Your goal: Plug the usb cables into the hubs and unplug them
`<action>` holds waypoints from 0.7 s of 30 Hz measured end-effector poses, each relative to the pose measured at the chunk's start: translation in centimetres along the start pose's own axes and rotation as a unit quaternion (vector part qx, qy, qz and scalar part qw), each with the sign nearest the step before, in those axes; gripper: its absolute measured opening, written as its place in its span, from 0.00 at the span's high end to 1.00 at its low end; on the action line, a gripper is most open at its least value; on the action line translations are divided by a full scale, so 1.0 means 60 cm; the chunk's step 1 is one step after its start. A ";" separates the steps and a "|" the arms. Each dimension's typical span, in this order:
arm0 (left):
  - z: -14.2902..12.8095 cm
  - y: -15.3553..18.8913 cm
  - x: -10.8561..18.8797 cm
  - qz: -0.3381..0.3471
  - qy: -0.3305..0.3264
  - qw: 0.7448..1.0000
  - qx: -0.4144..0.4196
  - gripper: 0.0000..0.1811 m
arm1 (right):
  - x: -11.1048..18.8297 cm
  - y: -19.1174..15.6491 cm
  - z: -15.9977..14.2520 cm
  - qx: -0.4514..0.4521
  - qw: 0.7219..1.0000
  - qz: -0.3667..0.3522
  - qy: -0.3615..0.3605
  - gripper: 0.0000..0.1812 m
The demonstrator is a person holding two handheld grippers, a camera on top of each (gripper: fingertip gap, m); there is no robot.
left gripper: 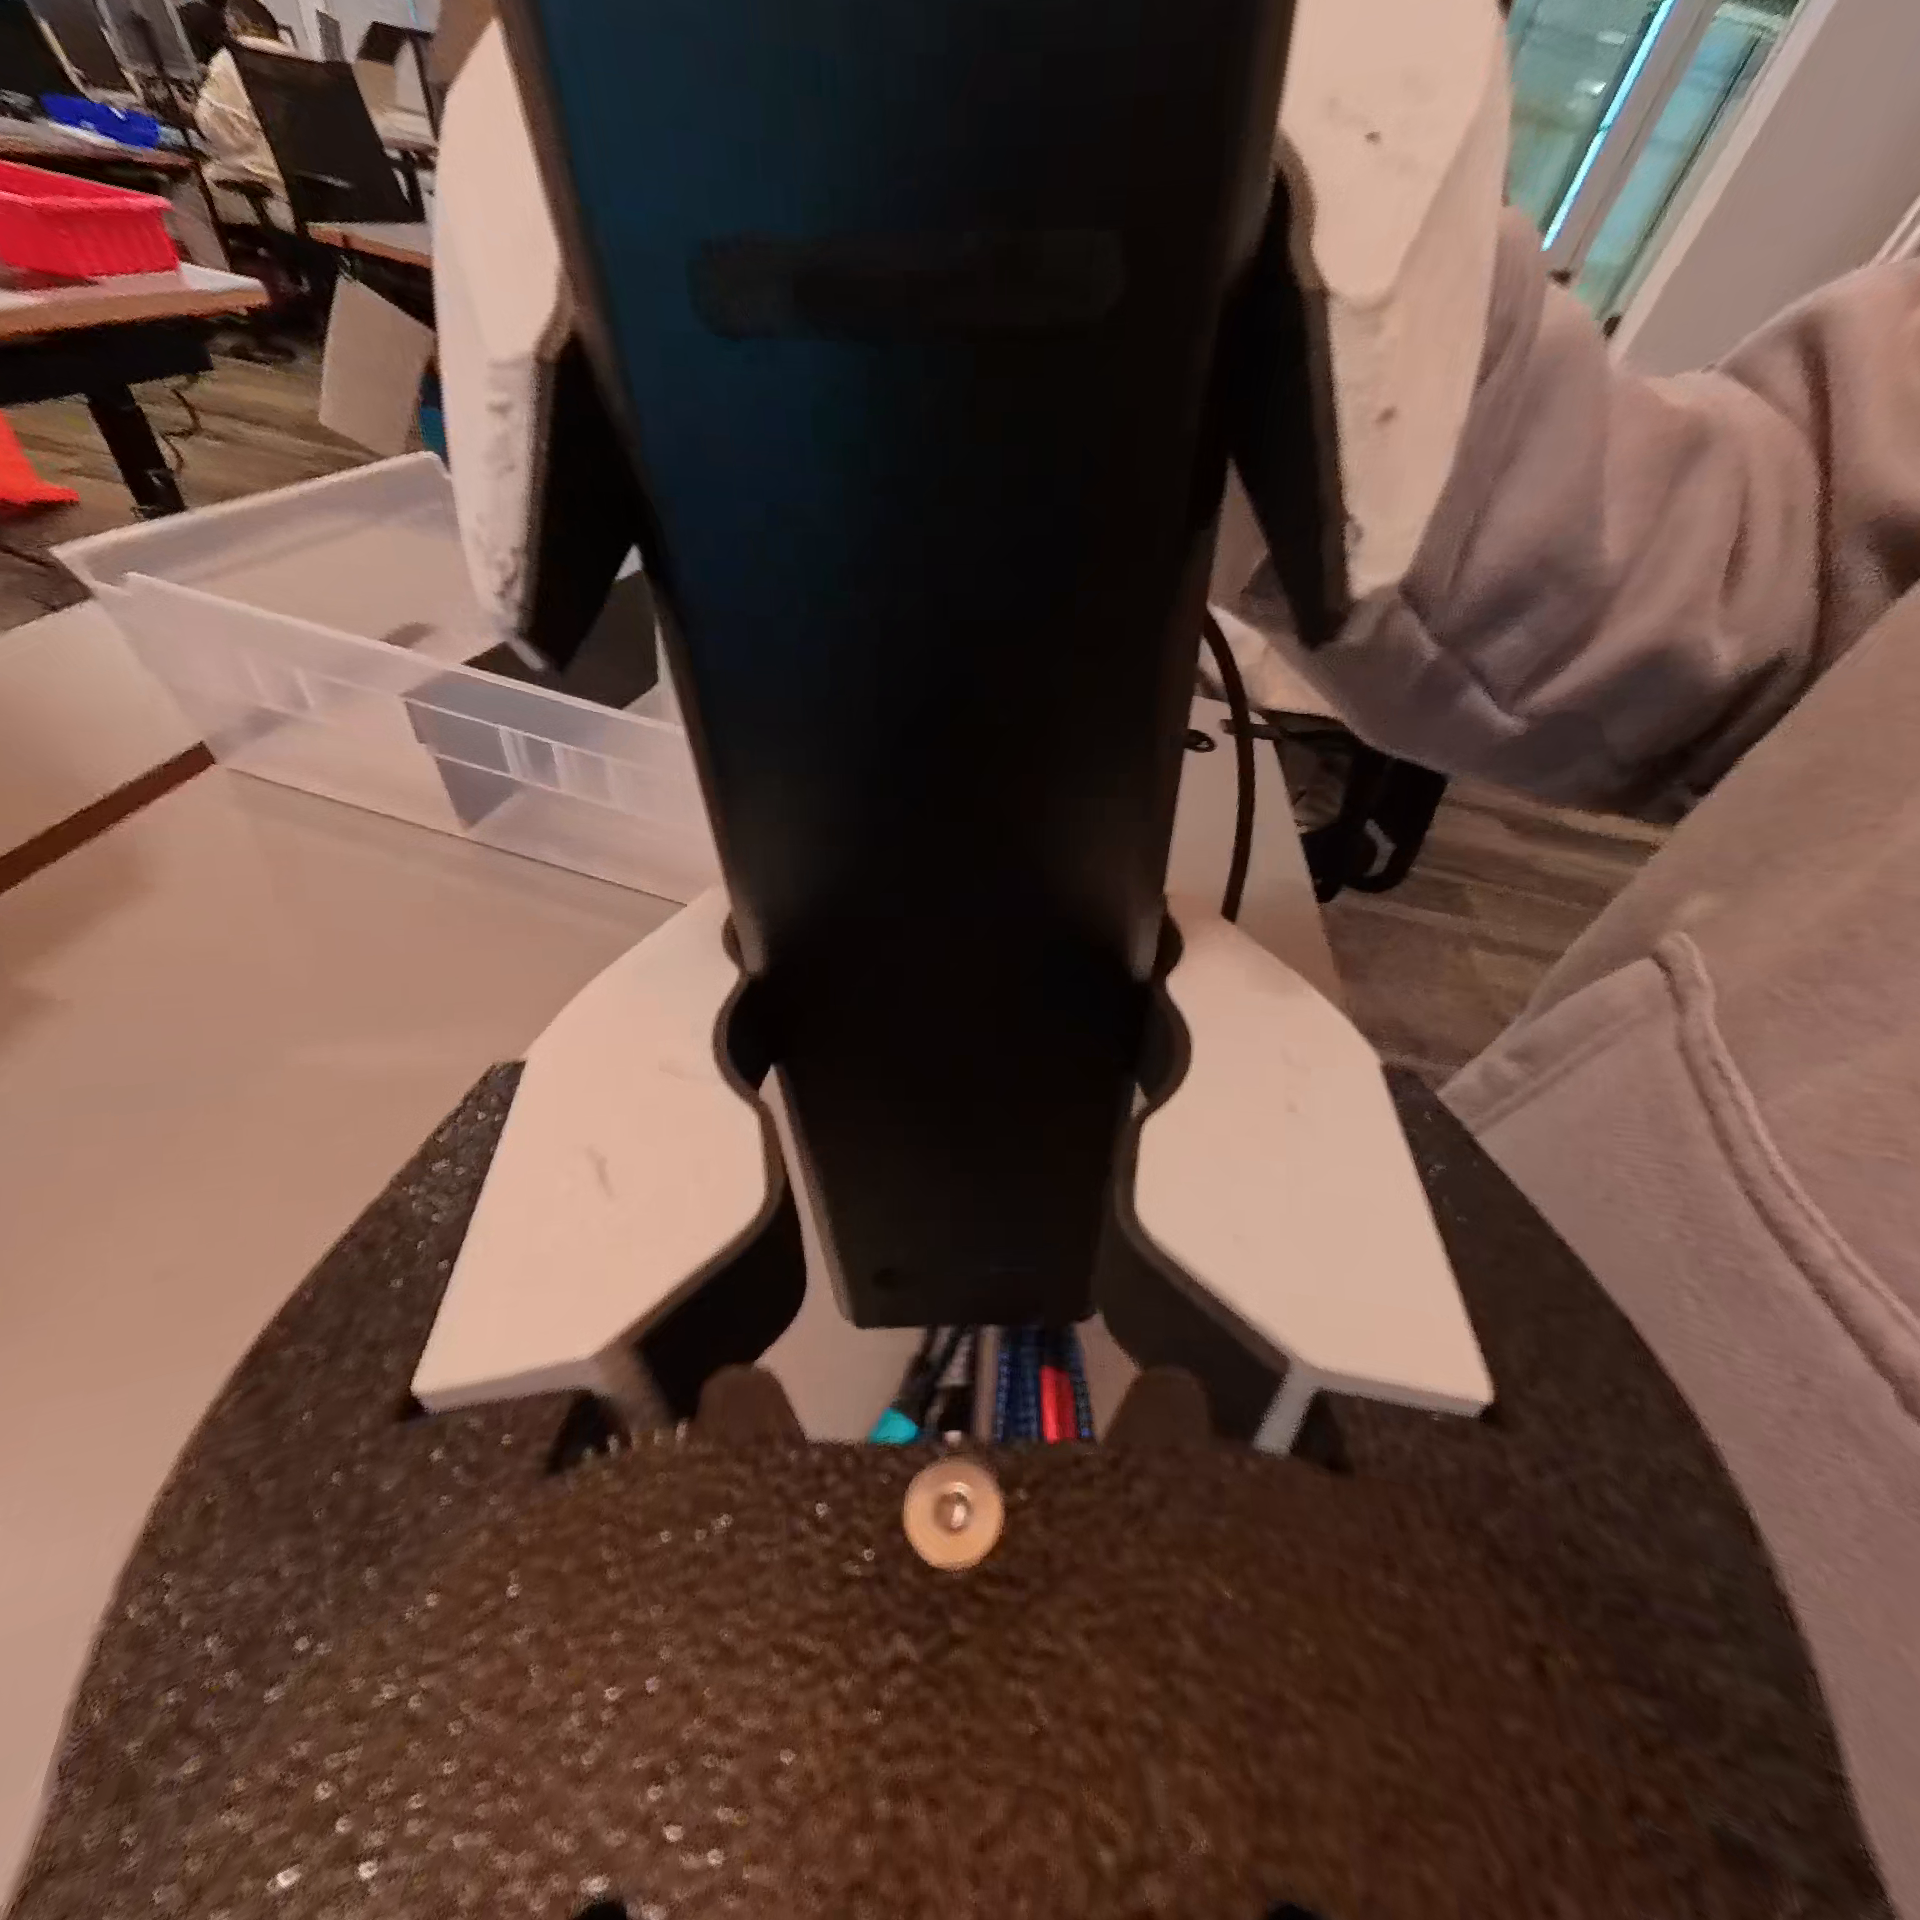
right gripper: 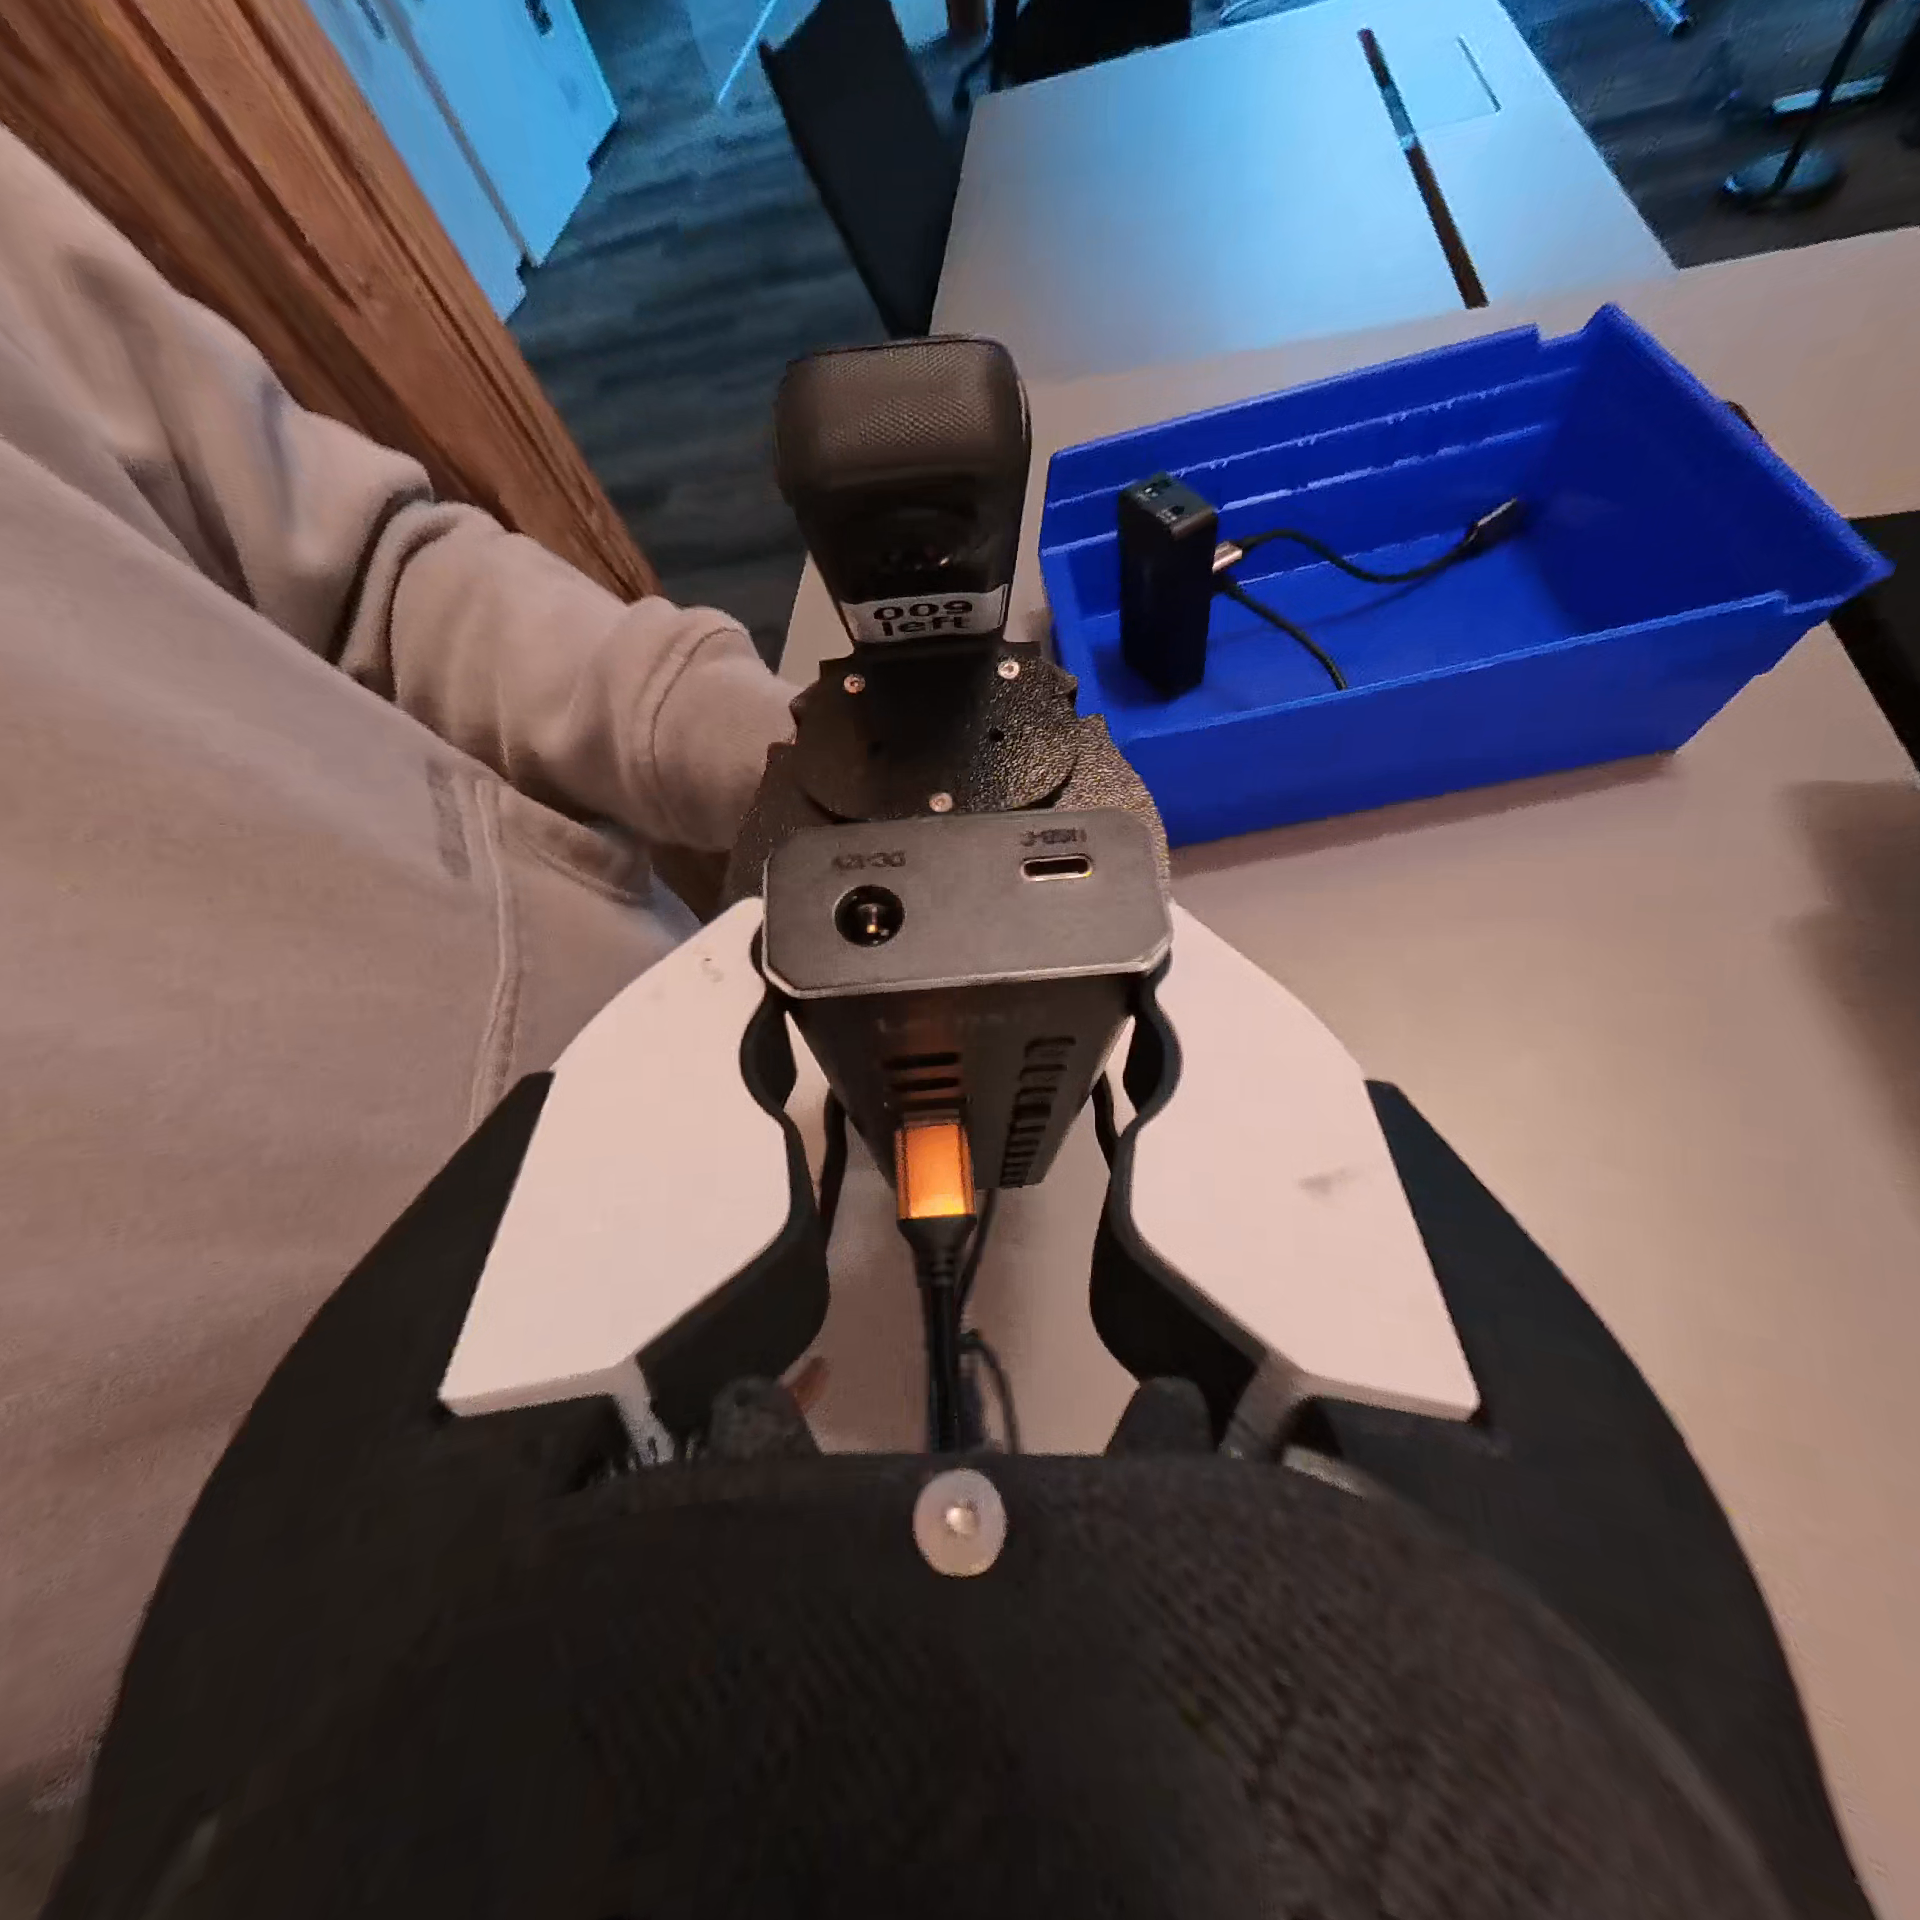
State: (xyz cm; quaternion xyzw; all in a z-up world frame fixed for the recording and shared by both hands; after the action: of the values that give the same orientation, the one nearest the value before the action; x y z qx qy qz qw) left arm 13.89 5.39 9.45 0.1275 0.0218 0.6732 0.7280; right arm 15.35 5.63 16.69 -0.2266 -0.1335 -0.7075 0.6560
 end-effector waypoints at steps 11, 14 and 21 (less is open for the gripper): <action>0.029 -0.007 0.024 0.003 0.005 1.000 0.027 0.67 | -0.002 0.015 -0.007 -0.038 0.999 -0.024 -0.019 0.65; 0.024 -0.011 0.023 0.003 -0.015 1.000 0.018 0.67 | -0.004 0.015 -0.010 -0.030 0.999 -0.030 -0.023 0.65; 0.021 -0.013 0.015 0.018 -0.021 0.999 0.020 0.67 | -0.009 0.014 -0.012 -0.013 0.999 -0.052 -0.009 0.66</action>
State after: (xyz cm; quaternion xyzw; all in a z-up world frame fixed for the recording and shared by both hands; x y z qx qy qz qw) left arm 14.97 6.04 10.62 0.1568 0.0176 0.6826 0.7135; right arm 16.08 5.65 15.69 -0.2343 -0.1420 -0.7401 0.6141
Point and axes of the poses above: each gripper's, where its closed fingertips meet, x back along the fingers, z out of its top, y = z × x across the jaws, the point moved 3 cm from there along x, back along the fingers, and after that the axes turned 13 degrees about -z, right-handed, at the moved point
